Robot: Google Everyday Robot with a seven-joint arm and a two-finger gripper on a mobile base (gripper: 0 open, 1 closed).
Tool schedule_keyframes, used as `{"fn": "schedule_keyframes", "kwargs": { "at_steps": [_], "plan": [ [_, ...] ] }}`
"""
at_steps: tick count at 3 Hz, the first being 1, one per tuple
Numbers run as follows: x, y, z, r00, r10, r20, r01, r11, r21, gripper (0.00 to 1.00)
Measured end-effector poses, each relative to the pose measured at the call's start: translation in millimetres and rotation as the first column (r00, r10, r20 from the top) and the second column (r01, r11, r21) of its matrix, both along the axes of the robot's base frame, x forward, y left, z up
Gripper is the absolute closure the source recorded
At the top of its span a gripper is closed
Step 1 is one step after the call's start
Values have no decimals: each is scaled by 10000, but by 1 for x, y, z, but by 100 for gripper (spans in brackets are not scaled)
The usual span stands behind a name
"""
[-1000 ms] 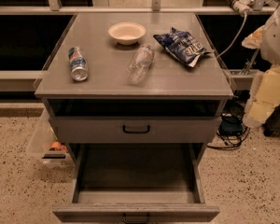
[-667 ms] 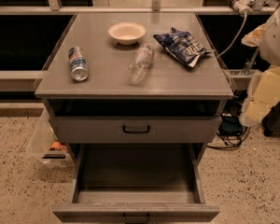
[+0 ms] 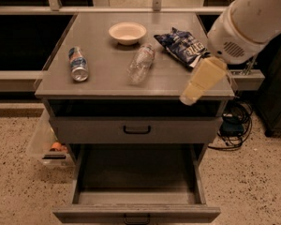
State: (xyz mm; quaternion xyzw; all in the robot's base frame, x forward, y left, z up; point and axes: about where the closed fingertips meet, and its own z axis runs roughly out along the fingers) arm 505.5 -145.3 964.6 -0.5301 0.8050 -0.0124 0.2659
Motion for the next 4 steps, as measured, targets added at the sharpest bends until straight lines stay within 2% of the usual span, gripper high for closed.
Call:
{"fn": "schedule_keyframes", "kwargs": {
  "at_steps": [1,2,3,4],
  "plan": [
    [48,22,-19,9952,-814,-542,871,9898,1131,0],
    [99,42,-33,9887,-1016,-1103,1189,9793,1637,0],
    [145,71,-39,9854,-804,-1498,1056,9800,1687,0],
    [178,98,-41,9821,-549,-1802,826,9853,1498,0]
  ]
}}
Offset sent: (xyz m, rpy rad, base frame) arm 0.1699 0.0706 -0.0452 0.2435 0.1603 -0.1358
